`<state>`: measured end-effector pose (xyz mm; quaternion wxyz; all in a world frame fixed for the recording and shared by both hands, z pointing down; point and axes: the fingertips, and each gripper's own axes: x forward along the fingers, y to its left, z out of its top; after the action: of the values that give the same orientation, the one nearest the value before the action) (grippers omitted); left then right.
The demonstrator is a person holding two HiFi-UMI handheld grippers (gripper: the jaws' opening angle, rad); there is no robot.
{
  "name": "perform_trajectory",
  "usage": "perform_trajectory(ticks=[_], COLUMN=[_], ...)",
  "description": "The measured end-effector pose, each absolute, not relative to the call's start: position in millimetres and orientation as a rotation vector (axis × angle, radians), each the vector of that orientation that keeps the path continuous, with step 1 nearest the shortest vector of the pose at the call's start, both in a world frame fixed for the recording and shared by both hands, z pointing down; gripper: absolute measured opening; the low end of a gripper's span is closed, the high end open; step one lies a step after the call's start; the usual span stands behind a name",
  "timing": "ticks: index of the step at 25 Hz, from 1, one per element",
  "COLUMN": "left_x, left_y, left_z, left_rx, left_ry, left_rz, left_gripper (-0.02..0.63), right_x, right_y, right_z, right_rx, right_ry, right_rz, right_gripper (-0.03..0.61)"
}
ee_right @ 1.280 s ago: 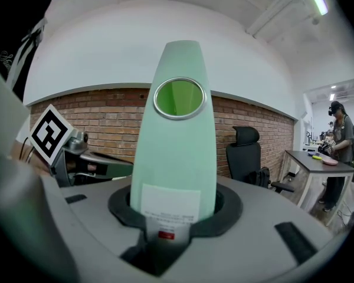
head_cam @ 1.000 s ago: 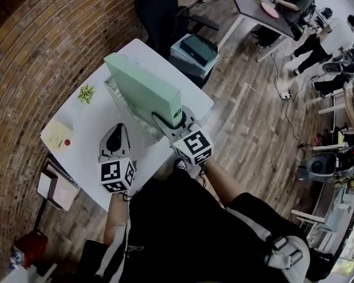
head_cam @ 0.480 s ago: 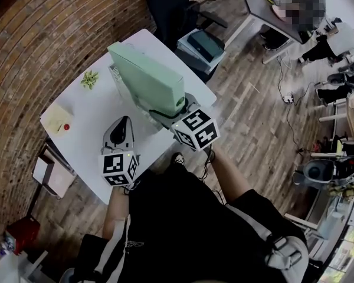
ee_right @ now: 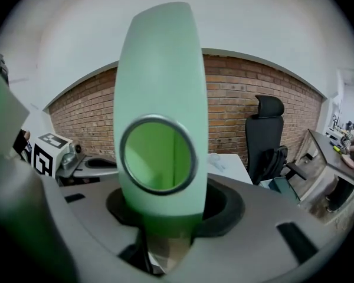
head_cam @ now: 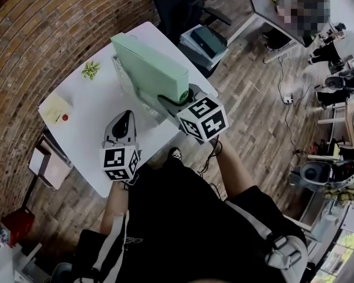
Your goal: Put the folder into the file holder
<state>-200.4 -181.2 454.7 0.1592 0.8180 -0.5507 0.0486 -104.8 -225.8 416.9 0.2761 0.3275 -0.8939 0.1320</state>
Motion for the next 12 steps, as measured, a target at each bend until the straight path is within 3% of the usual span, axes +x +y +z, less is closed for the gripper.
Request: perform_trajectory(ticks=[12], left_x=[-201.3], left_y=[-181.8], left_z=[456.3], left_rx=[2.328], left_ry=[-1.578], left_rz=[0.146], left_gripper=[0.021], right_x=[-96.6], right_y=[-218.9], right_z=[408.1], right_rx=[1.091], right_ry=[-2.529], right_rz=[0.306], right_gripper=[0.147])
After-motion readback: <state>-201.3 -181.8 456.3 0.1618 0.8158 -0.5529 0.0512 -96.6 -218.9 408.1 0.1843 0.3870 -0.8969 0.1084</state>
